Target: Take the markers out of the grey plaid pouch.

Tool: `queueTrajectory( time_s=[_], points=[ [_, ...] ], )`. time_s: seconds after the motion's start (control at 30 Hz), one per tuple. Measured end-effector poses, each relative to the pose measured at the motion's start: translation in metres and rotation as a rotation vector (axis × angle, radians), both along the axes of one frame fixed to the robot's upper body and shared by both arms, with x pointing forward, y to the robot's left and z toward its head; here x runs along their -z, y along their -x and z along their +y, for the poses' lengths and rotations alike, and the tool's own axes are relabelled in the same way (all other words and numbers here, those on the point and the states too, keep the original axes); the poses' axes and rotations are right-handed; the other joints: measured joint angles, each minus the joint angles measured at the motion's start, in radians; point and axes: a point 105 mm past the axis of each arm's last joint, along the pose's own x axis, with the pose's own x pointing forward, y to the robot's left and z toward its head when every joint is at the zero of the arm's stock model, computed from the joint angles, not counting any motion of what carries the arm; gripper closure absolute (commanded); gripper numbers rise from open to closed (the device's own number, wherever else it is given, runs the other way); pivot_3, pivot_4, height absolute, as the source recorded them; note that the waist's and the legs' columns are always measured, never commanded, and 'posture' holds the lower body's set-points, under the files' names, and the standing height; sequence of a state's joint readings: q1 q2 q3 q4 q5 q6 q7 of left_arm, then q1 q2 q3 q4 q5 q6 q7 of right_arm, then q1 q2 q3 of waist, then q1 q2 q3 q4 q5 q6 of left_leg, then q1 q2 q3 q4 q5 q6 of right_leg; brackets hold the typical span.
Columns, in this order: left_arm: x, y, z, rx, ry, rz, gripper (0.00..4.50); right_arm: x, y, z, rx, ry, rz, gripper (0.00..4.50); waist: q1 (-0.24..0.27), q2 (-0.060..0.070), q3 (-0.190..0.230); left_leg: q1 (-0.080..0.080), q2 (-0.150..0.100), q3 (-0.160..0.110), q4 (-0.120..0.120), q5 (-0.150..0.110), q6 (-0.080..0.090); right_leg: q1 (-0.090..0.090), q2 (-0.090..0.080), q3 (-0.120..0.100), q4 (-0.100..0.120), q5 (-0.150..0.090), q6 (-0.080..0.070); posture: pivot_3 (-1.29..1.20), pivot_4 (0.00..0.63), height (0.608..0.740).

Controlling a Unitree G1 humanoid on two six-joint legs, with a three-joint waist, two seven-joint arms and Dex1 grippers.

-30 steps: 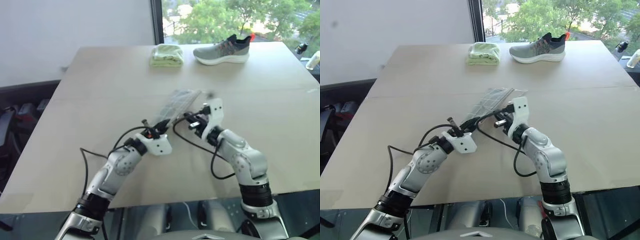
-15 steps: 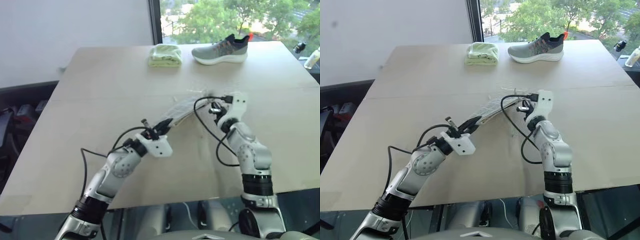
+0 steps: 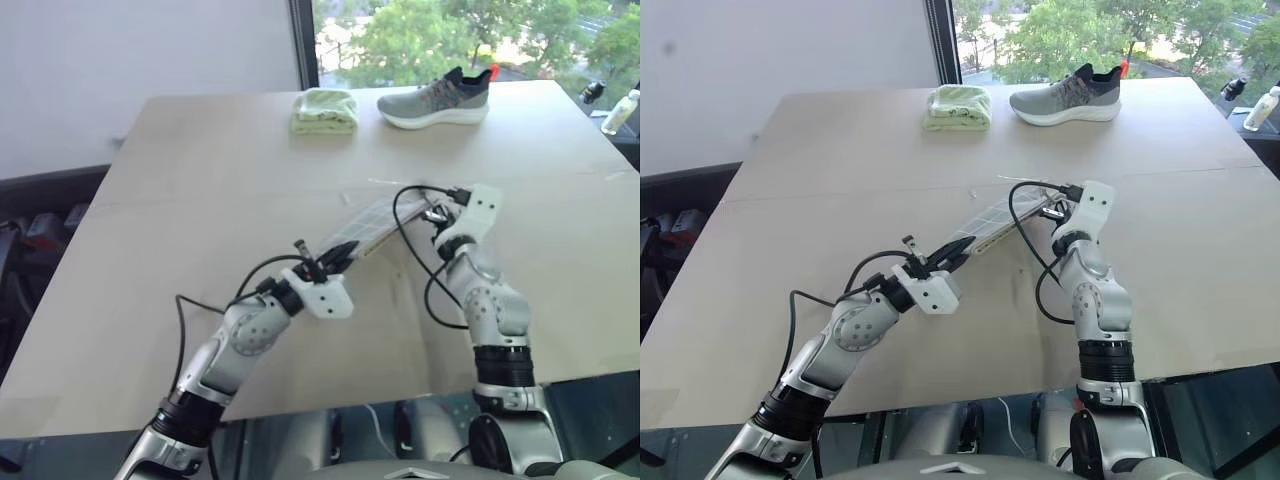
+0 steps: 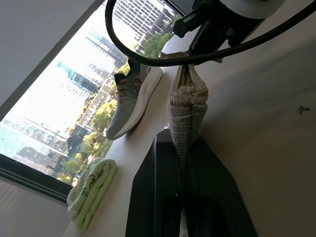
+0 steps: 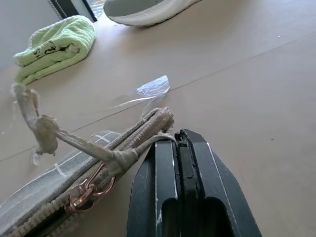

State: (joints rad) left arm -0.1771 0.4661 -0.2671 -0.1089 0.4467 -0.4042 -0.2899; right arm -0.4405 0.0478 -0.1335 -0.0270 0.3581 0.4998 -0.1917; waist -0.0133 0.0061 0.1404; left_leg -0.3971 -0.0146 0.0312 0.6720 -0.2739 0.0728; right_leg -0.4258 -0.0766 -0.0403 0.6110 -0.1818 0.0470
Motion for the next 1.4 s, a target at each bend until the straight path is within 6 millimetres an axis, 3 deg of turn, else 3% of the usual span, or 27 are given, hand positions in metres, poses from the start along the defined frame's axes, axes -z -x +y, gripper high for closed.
queueTrajectory(
  time_s=[0.2,0.23,0.27,0.3,0.6,0.7,0.77,0.8,0.87,1.0,1.1,1.3,1.4],
  points=[
    [0.002,0.002,-0.003,0.015,-0.007,0.009,4.46,0.003,0.0,-0.006,0.064,-0.011,0.018,4.5,0.0,0.0,0.0,0.0,0.0,0.0,0.0,0.0,0.0,0.0,0.0,0.001,0.0,0.0,0.0,0.0,0.15,0.74],
    [0.001,0.002,-0.003,0.016,-0.003,0.005,4.46,0.003,0.0,-0.016,0.12,-0.014,0.023,4.5,0.002,0.0,0.0,0.0,0.0,0.0,0.0,0.0,0.0,0.0,0.0,0.0,0.0,0.0,0.0,0.0,0.15,0.74],
    [-0.001,0.003,0.002,0.012,0.003,0.0,4.46,0.006,0.001,-0.046,0.245,-0.018,0.033,4.5,0.006,0.0,0.0,0.0,0.0,0.0,0.0,0.0,0.0,0.0,-0.001,0.0,0.0,0.0,0.0,0.0,0.15,0.74],
    [0.003,0.006,0.002,0.025,-0.011,0.009,4.46,0.006,0.001,-0.056,0.27,-0.01,0.036,4.5,0.009,0.0,0.0,0.0,-0.001,0.0,0.0,0.0,0.0,0.0,-0.001,0.0,-0.001,0.0,0.0,0.0,0.15,0.74],
    [0.004,0.007,0.001,0.029,-0.009,0.012,4.46,0.012,0.002,-0.053,0.255,-0.059,0.054,4.5,-0.003,0.001,0.0,0.001,0.002,0.005,-0.001,-0.002,0.004,-0.004,0.002,0.007,0.005,0.0,0.0,0.0,0.15,0.74],
    [0.002,0.004,0.008,0.003,-0.008,0.007,4.5,0.016,0.006,-0.048,0.169,-0.125,0.047,3.86,-0.002,0.001,0.0,0.001,0.002,0.005,0.0,-0.002,0.004,-0.004,0.002,0.007,0.005,0.0,0.0,0.0,0.15,0.74],
    [-0.001,0.001,0.016,-0.024,-0.001,0.004,4.5,0.012,0.013,-0.044,0.051,-0.139,0.02,3.17,0.0,0.001,0.0,0.0,0.002,0.005,0.0,-0.003,0.005,-0.004,0.002,0.007,0.005,0.0,0.0,0.0,0.15,0.74],
    [-0.001,0.0,0.017,-0.03,0.006,0.006,4.5,0.008,0.016,-0.041,-0.022,-0.116,0.016,2.53,0.001,0.001,0.0,0.001,0.002,0.006,0.0,-0.003,0.005,-0.004,0.001,0.008,0.005,0.0,0.0,0.0,0.15,0.74],
    [-0.002,-0.001,0.018,-0.035,0.019,0.01,4.5,0.005,0.022,-0.037,-0.14,-0.045,0.019,1.73,0.001,0.0,0.0,0.0,0.001,0.006,0.0,-0.003,0.005,-0.004,0.001,0.008,0.005,0.0,0.0,0.0,0.15,0.74],
    [-0.003,-0.001,0.017,-0.025,0.057,0.04,4.5,0.009,0.045,-0.03,-0.417,0.093,0.069,1.73,0.004,0.0,0.0,0.0,0.001,0.006,0.0,-0.003,0.005,-0.004,0.0,0.007,0.005,0.0,0.0,0.0,0.15,0.74],
    [-0.003,-0.003,0.018,-0.024,0.087,0.083,4.5,-0.008,0.061,-0.034,-0.596,0.157,0.049,1.73,0.004,0.0,0.001,0.0,0.002,0.007,0.001,-0.003,0.005,-0.004,0.0,0.007,0.005,0.0,0.0,0.0,0.15,0.74],
    [-0.002,-0.002,0.017,-0.007,0.108,0.117,4.5,-0.041,0.084,-0.019,-0.831,0.1,-0.034,4.44,0.003,-0.003,0.002,0.001,0.005,0.006,0.001,-0.003,0.006,-0.004,0.003,0.008,0.005,0.0,0.0,0.0,0.15,0.74],
    [-0.002,-0.002,0.016,0.0,0.104,0.122,4.5,-0.048,0.079,-0.015,-0.831,0.099,-0.065,4.44,0.004,-0.004,0.002,0.001,0.005,0.006,0.002,-0.003,0.005,-0.004,0.003,0.008,0.005,0.0,0.0,0.0,0.15,0.74]
  ],
)
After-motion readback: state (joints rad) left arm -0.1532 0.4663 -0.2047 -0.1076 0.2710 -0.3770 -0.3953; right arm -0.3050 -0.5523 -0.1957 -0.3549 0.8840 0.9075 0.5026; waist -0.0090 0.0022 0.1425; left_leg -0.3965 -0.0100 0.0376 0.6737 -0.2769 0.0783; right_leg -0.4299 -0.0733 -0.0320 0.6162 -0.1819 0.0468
